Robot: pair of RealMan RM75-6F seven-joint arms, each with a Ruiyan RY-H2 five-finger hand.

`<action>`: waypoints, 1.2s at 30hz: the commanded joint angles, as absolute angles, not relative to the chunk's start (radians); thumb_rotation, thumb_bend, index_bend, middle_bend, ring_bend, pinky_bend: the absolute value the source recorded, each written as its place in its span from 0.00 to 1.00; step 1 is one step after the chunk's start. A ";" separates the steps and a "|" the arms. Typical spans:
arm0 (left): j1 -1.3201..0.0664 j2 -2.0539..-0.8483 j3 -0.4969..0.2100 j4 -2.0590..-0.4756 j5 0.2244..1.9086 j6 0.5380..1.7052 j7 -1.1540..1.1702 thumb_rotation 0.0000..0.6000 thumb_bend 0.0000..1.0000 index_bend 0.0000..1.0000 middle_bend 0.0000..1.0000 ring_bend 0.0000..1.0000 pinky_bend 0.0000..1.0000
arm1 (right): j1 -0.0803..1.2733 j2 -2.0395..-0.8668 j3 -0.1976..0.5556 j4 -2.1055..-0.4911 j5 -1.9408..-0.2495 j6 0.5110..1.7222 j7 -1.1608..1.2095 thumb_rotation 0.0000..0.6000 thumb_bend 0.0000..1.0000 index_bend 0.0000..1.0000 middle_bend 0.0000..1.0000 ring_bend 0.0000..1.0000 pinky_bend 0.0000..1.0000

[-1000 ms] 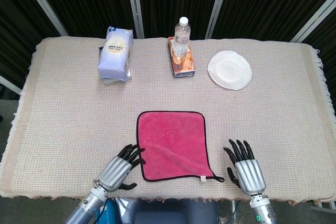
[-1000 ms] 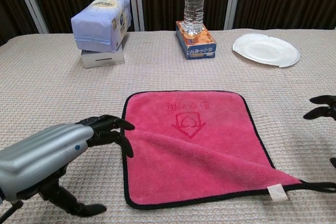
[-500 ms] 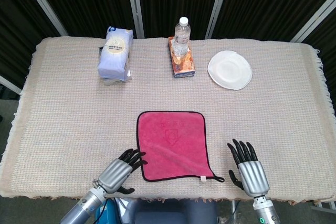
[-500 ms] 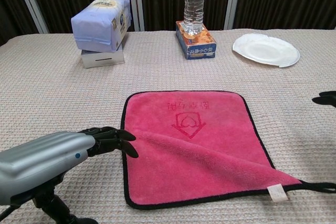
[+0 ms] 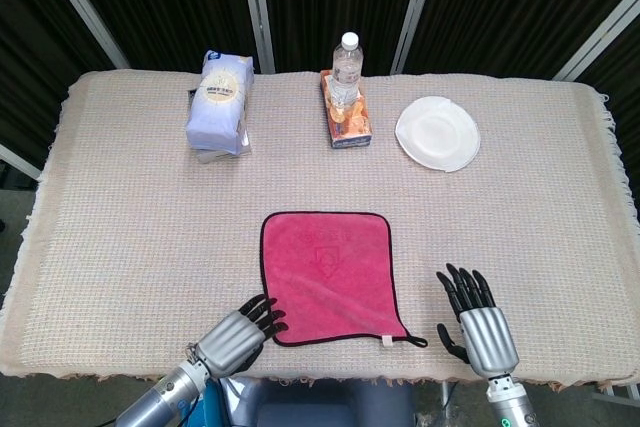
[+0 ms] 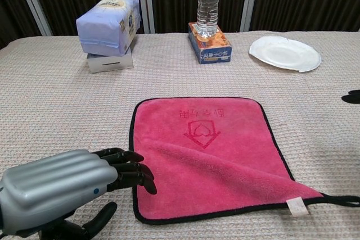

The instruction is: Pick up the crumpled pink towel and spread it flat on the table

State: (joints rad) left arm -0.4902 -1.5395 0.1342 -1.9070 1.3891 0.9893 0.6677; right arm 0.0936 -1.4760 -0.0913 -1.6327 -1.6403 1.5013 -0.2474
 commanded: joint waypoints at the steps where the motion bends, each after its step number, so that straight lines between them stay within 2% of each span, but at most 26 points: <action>1: -0.504 -1.552 0.139 -1.912 1.340 0.968 0.746 1.00 0.78 0.20 0.13 0.00 0.03 | 0.093 -1.470 -0.089 -1.638 -1.644 1.502 -0.245 1.00 0.38 0.07 0.00 0.00 0.00; 10: -0.523 -1.610 0.132 -1.899 1.227 0.955 0.867 1.00 0.79 0.20 0.13 0.00 0.03 | 0.090 -1.461 -0.084 -1.652 -1.649 1.498 -0.239 1.00 0.38 0.07 0.00 0.00 0.00; 17: -0.528 -1.606 0.151 -1.907 1.188 0.965 0.909 1.00 0.79 0.20 0.14 0.00 0.04 | 0.084 -1.455 -0.082 -1.656 -1.641 1.495 -0.217 1.00 0.38 0.07 0.00 0.00 0.00; 36: -0.518 -1.495 0.242 -1.957 1.287 0.984 0.838 1.00 0.79 0.20 0.15 0.00 0.04 | 0.074 -1.474 -0.076 -1.646 -1.649 1.492 -0.220 1.00 0.38 0.07 0.00 0.00 0.00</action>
